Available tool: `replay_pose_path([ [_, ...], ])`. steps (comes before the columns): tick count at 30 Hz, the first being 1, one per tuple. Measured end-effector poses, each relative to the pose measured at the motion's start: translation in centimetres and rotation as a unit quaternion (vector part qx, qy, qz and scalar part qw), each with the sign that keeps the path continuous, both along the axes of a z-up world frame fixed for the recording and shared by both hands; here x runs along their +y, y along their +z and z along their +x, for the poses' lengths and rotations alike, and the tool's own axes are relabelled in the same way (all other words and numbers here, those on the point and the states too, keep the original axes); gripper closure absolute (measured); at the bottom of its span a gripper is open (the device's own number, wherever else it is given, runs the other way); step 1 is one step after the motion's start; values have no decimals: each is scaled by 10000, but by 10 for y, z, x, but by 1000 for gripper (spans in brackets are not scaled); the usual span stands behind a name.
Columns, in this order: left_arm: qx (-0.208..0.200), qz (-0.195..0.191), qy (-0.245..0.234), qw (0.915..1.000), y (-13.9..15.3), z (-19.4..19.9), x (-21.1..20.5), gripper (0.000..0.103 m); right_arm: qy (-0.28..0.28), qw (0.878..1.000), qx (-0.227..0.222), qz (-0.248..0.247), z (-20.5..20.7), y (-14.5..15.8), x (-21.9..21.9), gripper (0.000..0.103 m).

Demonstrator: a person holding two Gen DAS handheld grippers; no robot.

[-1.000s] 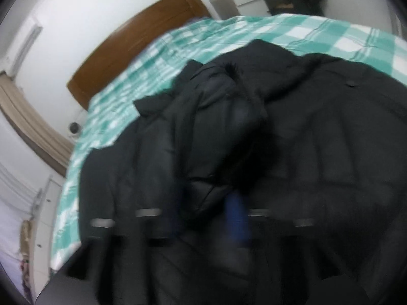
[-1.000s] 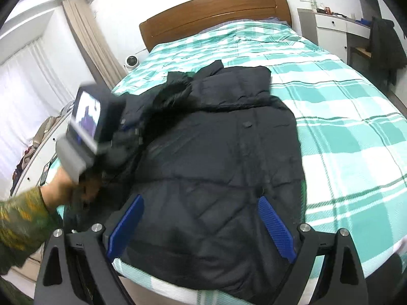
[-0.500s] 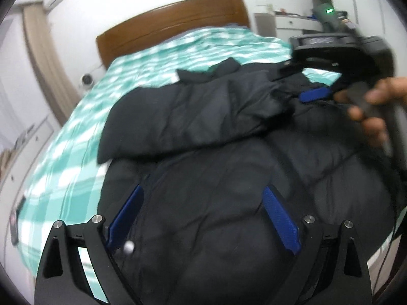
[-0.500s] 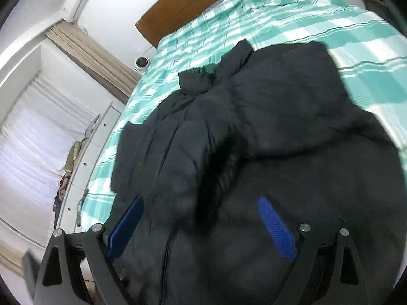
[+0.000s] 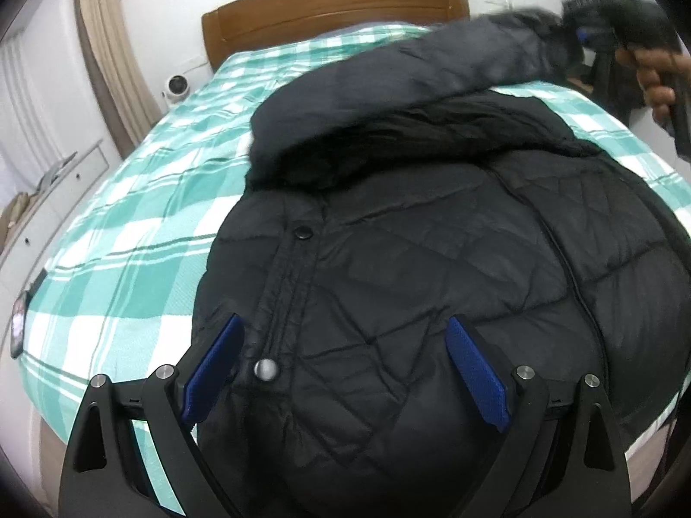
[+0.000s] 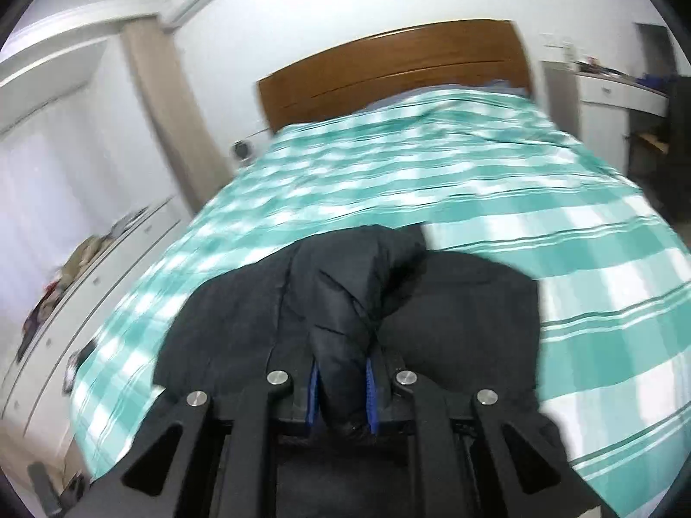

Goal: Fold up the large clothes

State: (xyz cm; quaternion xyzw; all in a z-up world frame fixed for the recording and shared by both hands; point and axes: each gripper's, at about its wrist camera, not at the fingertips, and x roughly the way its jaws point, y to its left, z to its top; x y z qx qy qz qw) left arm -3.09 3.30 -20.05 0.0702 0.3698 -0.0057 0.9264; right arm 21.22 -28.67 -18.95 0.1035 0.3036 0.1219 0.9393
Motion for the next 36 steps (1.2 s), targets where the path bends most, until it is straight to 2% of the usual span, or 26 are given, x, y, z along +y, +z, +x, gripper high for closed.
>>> replay_pose_path([
  [3, 42, -32, -37, 10000, 4, 5, -6, 8, -360, 9984, 332, -292, 19, -33, -22, 87],
  [5, 48, -25, -103, 9999, 9, 14, -10, 8, -431, 9950, 749, -502, 29, -66, -29, 87],
  [7, -22, 55, -153, 9999, 22, 30, -15, 8, -455, 9909, 1163, -495, 37, -98, -32, 85],
  [10, -126, -50, -175, 9998, 45, 71, -18, 8, -577, 9907, 1188, -324, 37, -116, -35, 82],
  [13, -11, -570, -83, 9983, 61, 136, -12, 8, -582, 9904, 1199, -368, 38, -122, -38, 82],
  [15, 151, -896, -143, 9958, 61, 183, -6, 8, -583, 9903, 1223, -321, 40, -124, -42, 82],
  [17, 304, -1012, -86, 9944, 53, 219, -10, 8, -587, 9903, 1237, -232, 41, -128, -45, 81],
  [20, 903, -1068, 113, 9901, 13, 258, -7, 9, -580, 9904, 1252, -122, 44, -131, -49, 81],
  [23, 1073, -1154, 219, 9873, -13, 264, -6, 5, -544, 9907, 1250, -8, 44, -135, -52, 81],
  [26, 994, -1080, 188, 9890, -15, 259, -10, 5, -515, 9910, 1234, 40, 44, -139, -55, 81],
  [30, 1071, -1168, 158, 9872, 3, 250, -5, 13, -508, 9912, 1221, 92, 44, -143, -56, 81],
  [34, 666, -1648, 149, 9840, 42, 261, 8, 11, -496, 9913, 1204, 195, 43, -145, -58, 81],
  [36, 695, -1756, 214, 9818, 43, 277, 9, 10, -498, 9914, 1192, 220, 42, -145, -58, 81],
])
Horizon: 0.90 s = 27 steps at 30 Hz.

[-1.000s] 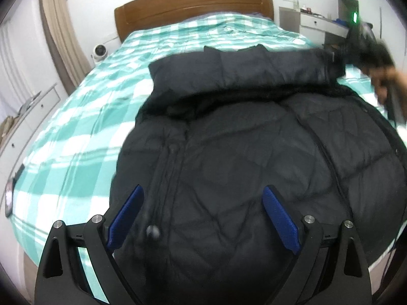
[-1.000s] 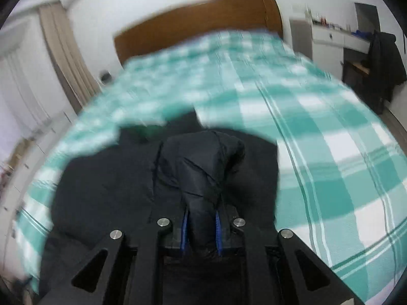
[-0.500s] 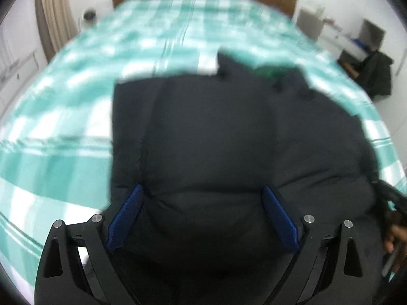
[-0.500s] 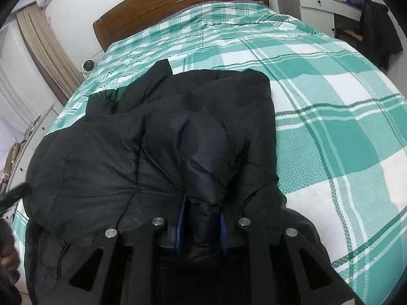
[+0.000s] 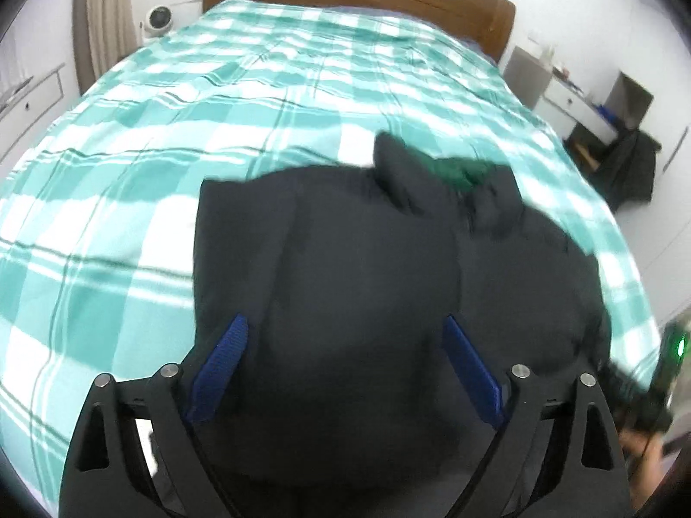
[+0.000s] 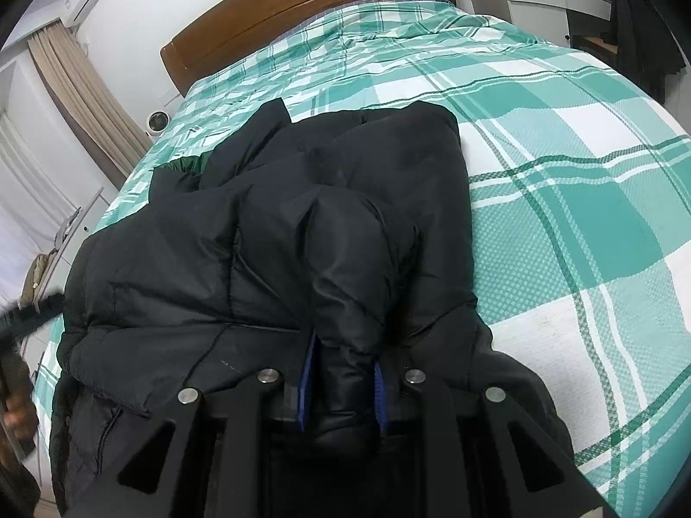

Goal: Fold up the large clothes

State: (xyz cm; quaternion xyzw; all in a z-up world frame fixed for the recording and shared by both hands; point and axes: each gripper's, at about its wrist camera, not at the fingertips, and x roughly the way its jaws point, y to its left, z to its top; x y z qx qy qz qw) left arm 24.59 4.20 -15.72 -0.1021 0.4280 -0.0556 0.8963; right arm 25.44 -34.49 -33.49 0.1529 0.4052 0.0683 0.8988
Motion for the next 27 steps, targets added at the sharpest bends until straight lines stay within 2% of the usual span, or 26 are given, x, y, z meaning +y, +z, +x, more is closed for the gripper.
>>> replay_pose_path([
  [2, 189, 5, 80, 9998, -13, 18, -2, 10, -2, 10000, -12, 8, -1, 0, 0, 81],
  [4, 553, 82, 98, 9984, -42, 37, -3, 10, 8, 10000, -26, 36, -2, 0, 0, 81],
  [5, 610, 141, 88, 9980, -57, 38, -4, 9, 13, 10000, -29, 44, -2, 0, 0, 81],
  [7, 531, 307, 73, 9981, -62, 40, -9, 8, 25, 10000, -42, 55, -2, 0, 0, 81],
  [10, 637, 335, 57, 9974, -57, 40, -10, 9, 29, 10000, -52, 63, -2, -2, -1, 81],
  [12, 704, 321, 56, 9970, -50, 38, -12, 13, 28, 9999, -54, 89, -2, -2, -1, 81],
  [14, 579, 185, 28, 9981, -35, 36, -6, 15, 26, 9999, -61, 137, -2, -3, -3, 81],
  [16, 305, -108, 95, 9994, -15, 44, 3, 13, 27, 9998, -68, 171, -2, -4, -3, 81],
  [19, 170, -249, 285, 9991, -10, 61, 9, 11, 22, 9998, -80, 164, -2, -4, -3, 81],
  [23, 906, -465, 669, 9925, -62, 94, 22, 12, 23, 9998, -85, 165, -2, -3, -2, 81],
  [27, 717, -227, 708, 9947, -76, 93, 18, 11, 45, 9999, -125, 111, -2, -4, 0, 80],
])
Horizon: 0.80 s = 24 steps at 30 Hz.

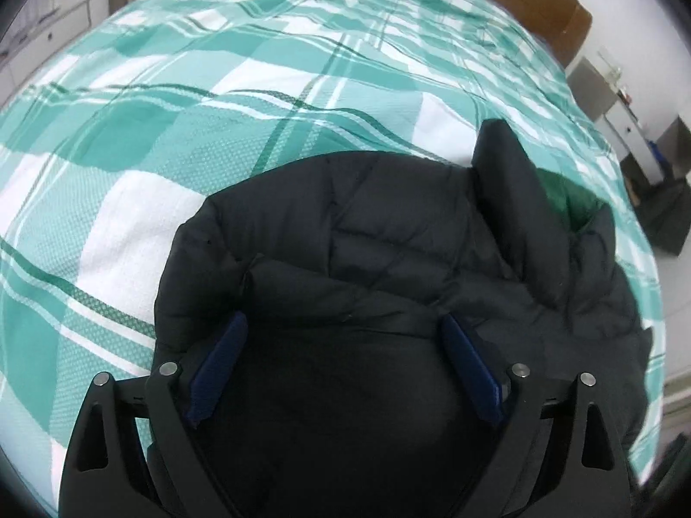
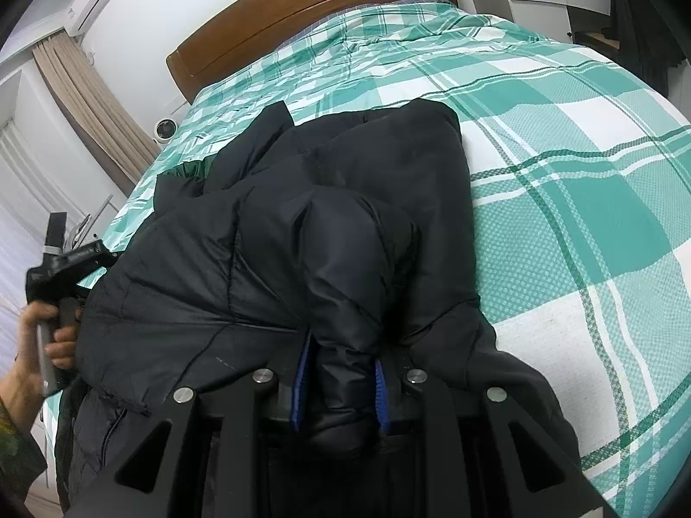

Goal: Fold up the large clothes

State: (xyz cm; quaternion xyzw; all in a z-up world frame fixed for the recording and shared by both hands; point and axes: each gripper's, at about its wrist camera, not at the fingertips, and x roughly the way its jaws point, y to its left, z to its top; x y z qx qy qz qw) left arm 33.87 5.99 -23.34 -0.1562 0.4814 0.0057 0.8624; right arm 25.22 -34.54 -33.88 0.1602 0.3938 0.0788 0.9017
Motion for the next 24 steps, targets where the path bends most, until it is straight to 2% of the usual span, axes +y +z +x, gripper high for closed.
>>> replay_pose_path([
  [4, -30, 123, -73, 9999, 11, -11, -2, 13, -13, 10000, -13, -12, 0, -1, 0, 80],
  [7, -451, -142, -287, 9985, 34, -54, 2, 11, -14, 10000, -14, 8, 0, -1, -1, 80],
  [9, -708, -48, -465, 9964, 41, -86, 6, 6, -15, 10000, -20, -7, 0, -1, -1, 80],
  [11, -692, 131, -593, 9958, 32, -106, 3, 6, -20, 10000, -25, -25, 0, -1, 0, 80],
  [13, -435, 411, -675, 9959, 9, -110, 1, 3, -24, 10000, -27, -53, 0, -1, 0, 80],
  [16, -420, 151, -526, 9976, -5, -108, 7, 0, -29, 9999, -18, -132, 0, -1, 3, 80],
  [18, -399, 121, -368, 9985, 1, -109, 7, 2, -37, 9998, -4, -203, 1, 0, 5, 80],
  [20, -536, 128, -322, 9980, 14, -126, 4, 3, -46, 9997, -6, -253, 1, 1, 6, 80],
  [24, -908, 315, -520, 9940, 34, -188, -1, 2, -48, 9999, -50, -78, -1, 6, 1, 76],
])
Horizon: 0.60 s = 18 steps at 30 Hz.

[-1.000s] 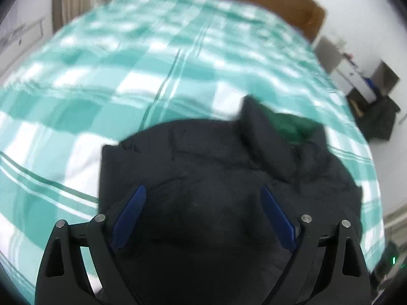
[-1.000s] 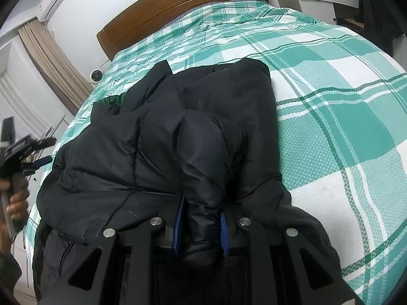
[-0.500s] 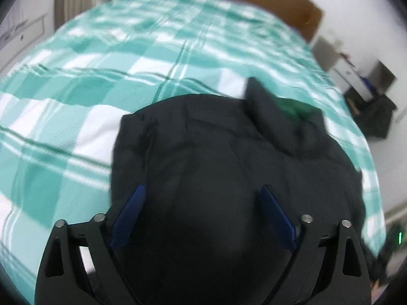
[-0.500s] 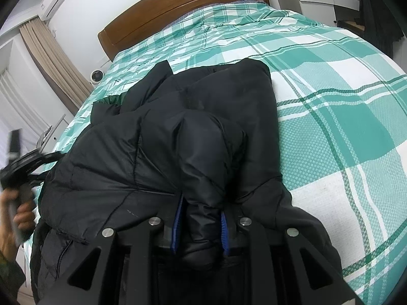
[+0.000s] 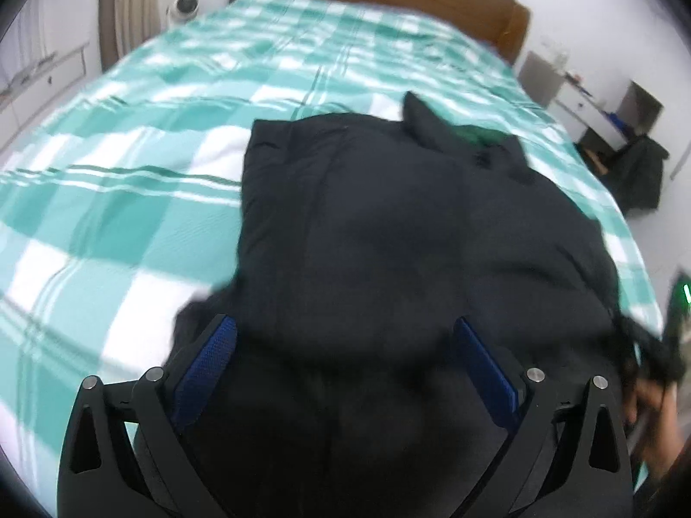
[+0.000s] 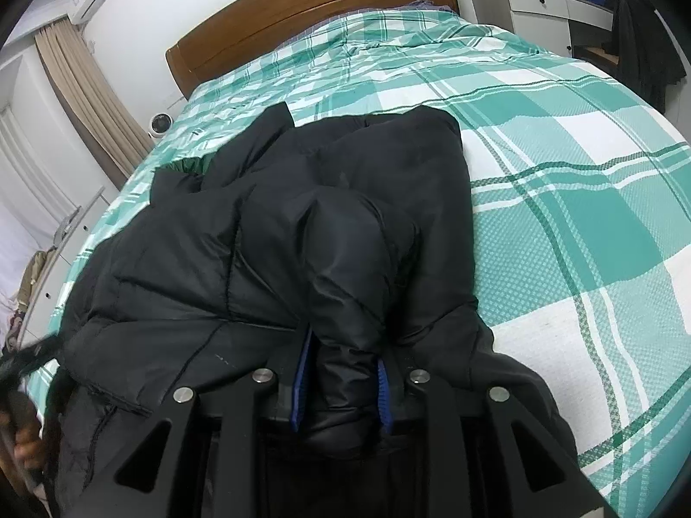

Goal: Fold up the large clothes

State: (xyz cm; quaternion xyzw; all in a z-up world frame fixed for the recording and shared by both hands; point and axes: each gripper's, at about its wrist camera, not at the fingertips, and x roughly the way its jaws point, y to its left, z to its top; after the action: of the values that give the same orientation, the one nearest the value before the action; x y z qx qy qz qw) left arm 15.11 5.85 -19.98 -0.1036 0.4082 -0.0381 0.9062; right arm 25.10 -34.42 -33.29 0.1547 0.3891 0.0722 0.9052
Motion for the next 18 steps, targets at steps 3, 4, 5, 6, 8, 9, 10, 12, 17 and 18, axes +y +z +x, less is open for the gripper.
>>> replay_pose_path([
  [3, -147, 290, -85, 9994, -3, -47, -3, 2, -129, 9999, 16, 52, -14, 13, -5, 45],
  [4, -175, 403, -80, 9990, -5, -60, -5, 2, -140, 9999, -35, 65, -19, 18, -6, 22],
  [5, -194, 530, -56, 9984, -9, -74, -7, 2, -115, 9997, -197, 82, -34, 28, -4, 15],
  [6, -214, 624, -24, 9978, -14, -88, -9, 2, -98, 9995, -301, 13, -46, 36, -2, 12],
  [8, -190, 677, 14, 9975, -24, -109, -13, 2, 31, 9990, -415, -166, -73, 47, 6, 12],
  [9, -166, 654, 18, 9977, -29, -116, -13, 2, 91, 9986, -465, -230, -86, 51, 9, 12],
  [10, -157, 608, 29, 9980, -35, -122, -15, 1, 168, 9978, -544, -329, -105, 54, 14, 12],
  [12, -220, 663, 65, 9975, -41, -128, -21, 1, 283, 9959, -642, -567, -136, 52, 23, 12],
  [17, -152, 804, 147, 9965, -56, -127, -27, 1, 157, 9939, -421, -1004, -185, 21, 35, 12],
  [18, -147, 793, 160, 9966, -56, -127, -27, 1, 151, 9939, -379, -1029, -190, 14, 36, 12],
])
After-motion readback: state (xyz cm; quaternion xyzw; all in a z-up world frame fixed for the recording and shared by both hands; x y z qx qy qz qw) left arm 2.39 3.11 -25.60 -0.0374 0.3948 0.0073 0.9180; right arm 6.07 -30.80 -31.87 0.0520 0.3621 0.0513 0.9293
